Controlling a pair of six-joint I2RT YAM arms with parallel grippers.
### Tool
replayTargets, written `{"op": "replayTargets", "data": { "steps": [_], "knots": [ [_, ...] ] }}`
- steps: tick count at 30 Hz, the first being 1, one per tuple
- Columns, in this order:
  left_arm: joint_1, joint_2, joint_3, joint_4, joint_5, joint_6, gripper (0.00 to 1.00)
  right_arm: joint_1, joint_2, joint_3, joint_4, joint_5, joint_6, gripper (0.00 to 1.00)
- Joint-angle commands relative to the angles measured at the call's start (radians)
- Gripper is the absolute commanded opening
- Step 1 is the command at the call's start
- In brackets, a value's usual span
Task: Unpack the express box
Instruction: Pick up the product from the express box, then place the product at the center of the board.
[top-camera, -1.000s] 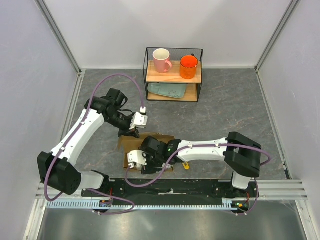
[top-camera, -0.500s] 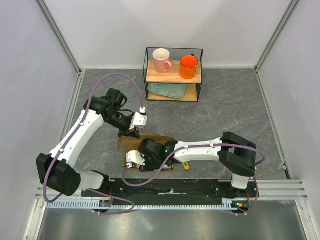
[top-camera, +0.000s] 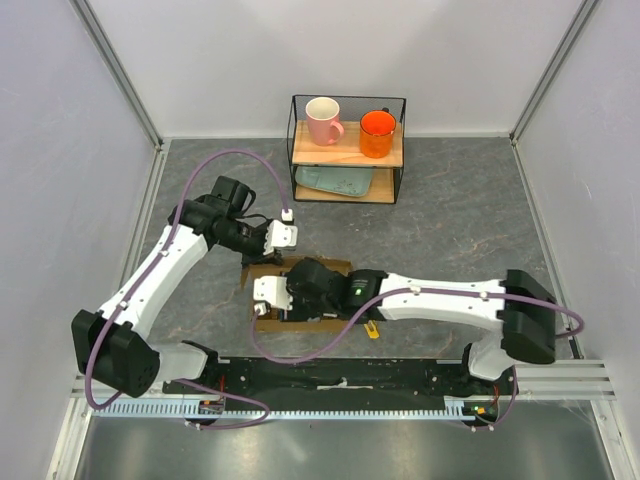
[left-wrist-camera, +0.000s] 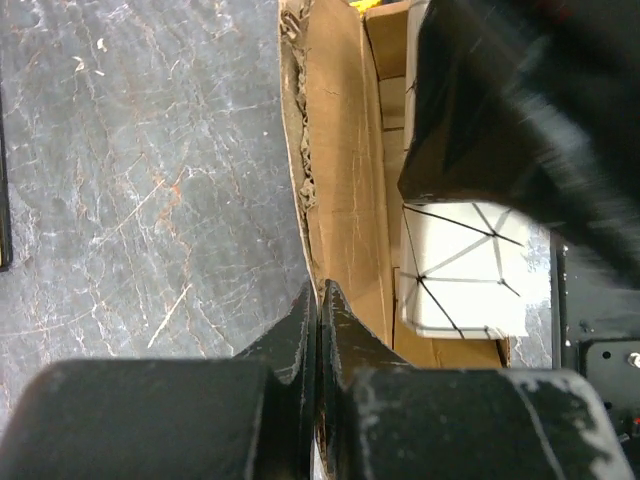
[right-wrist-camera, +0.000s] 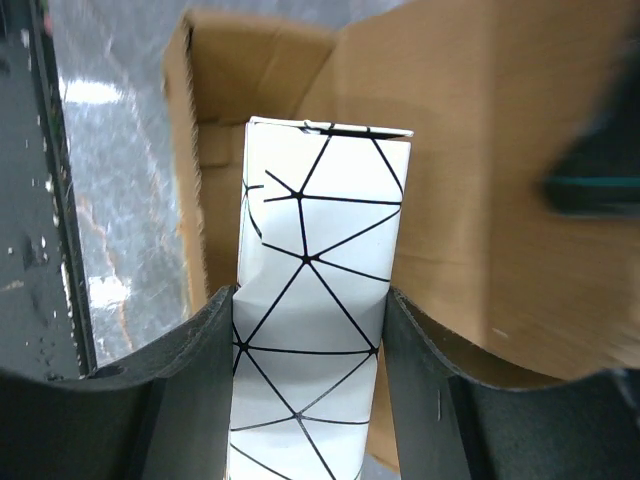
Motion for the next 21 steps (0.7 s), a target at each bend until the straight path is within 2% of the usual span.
{"op": "replayTargets", "data": {
  "steps": [1,8,13,16,21],
  "knots": [
    [-0.008,-0.005,-0.02,0.131,-0.064,-0.103,0.02,0.002,-0.138,0.071,0.033,0.098,0.0,0.27],
    [-0.01,-0.002,-0.037,0.177,-0.168,-0.157,0.02,-0.002,-0.351,-0.064,0.009,0.276,0.117,0.29],
    [-0.008,-0.033,-0.085,0.251,-0.25,-0.186,0.02,-0.013,-0.487,-0.214,-0.039,0.511,0.305,0.3],
    [-0.008,-0.044,-0.071,0.292,-0.245,-0.237,0.02,-0.047,-0.553,-0.266,-0.073,0.632,0.411,0.3],
    [-0.014,-0.07,-0.04,0.37,-0.221,-0.307,0.02,-0.198,-0.542,-0.309,-0.106,0.666,0.54,0.31]
  ]
}}
